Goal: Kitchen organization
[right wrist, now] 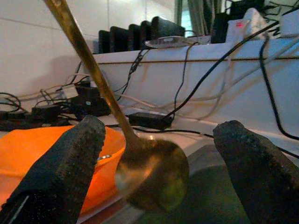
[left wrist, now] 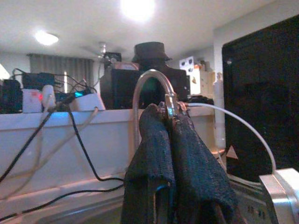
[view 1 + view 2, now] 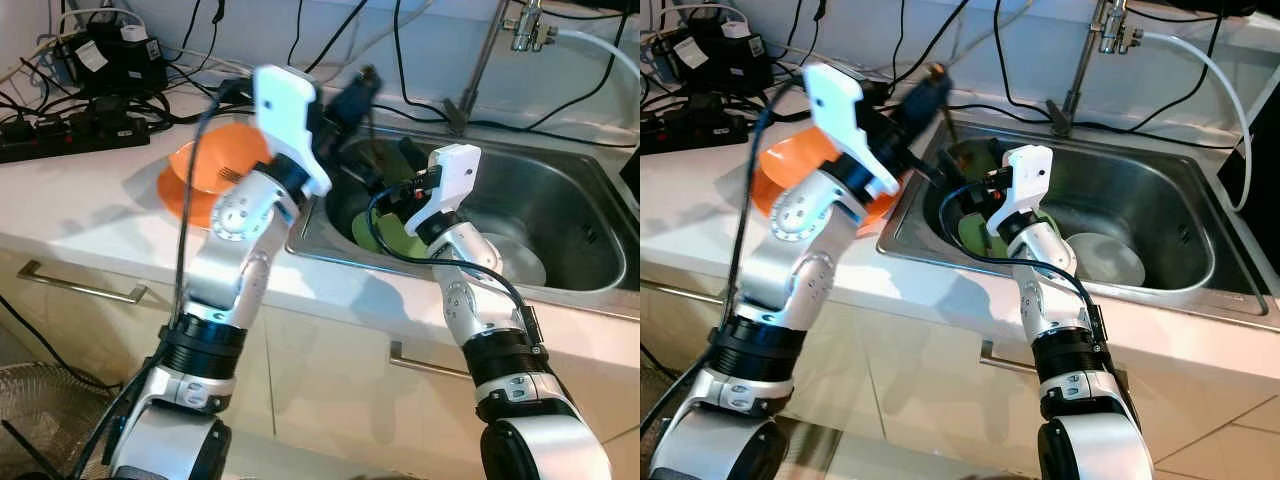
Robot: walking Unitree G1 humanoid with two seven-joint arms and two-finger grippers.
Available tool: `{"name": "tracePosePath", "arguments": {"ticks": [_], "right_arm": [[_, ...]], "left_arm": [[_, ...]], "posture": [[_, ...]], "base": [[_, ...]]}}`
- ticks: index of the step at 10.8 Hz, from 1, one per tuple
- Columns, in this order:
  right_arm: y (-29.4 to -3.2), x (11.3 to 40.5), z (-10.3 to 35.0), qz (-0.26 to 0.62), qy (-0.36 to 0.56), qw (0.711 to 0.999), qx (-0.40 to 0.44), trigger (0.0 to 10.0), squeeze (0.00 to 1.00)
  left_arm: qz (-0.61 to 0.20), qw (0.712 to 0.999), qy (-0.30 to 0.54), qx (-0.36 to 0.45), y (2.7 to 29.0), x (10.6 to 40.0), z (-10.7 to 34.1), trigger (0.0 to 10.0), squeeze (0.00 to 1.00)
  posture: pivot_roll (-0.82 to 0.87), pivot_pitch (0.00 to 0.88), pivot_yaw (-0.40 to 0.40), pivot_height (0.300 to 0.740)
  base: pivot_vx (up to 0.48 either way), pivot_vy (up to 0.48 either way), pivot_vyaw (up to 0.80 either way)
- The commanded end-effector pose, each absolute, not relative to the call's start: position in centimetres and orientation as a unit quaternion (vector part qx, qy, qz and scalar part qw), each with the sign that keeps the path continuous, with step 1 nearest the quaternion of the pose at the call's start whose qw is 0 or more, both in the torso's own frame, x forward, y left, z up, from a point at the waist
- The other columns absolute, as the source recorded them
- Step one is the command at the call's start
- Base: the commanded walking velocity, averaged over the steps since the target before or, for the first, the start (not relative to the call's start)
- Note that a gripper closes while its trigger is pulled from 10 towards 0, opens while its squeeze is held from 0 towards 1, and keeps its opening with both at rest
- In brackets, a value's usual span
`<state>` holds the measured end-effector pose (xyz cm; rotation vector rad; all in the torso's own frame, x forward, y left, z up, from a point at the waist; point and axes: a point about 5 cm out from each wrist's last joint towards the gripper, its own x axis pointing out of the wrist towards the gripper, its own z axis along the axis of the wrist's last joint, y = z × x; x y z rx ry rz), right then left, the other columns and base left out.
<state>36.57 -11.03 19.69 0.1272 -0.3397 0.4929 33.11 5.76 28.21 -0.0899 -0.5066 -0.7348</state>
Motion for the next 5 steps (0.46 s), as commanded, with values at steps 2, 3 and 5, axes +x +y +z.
{"name": "tracePosePath", "arguments": {"ticks": [2,3,5], "right_arm": [[-11.4,36.4,20.3,0.235,-0.177,0.954,0.057,10.0,0.00],[-11.4,36.4,20.4,0.236,-0.179,0.953,0.059,10.0,0.00],[-10.9,36.3,20.5,0.242,-0.179,0.952,0.061,10.0,0.00]], "left_arm": [[-0.371,0.897,-0.238,-0.036,5.4,32.8,28.2,10.0,0.00],[-0.377,0.896,-0.232,-0.035,5.3,32.7,27.9,10.0,0.00],[-0.387,0.895,-0.221,-0.033,5.0,32.6,27.4,10.0,0.00]], "posture": [[0.22,0.000,-0.004,0.740],[0.22,0.000,-0.005,0.740],[0.22,0.000,-0.007,0.740]], "base": [[0.000,0.000,0.00],[0.000,0.000,0.00],[0.000,0.000,0.00]]}}
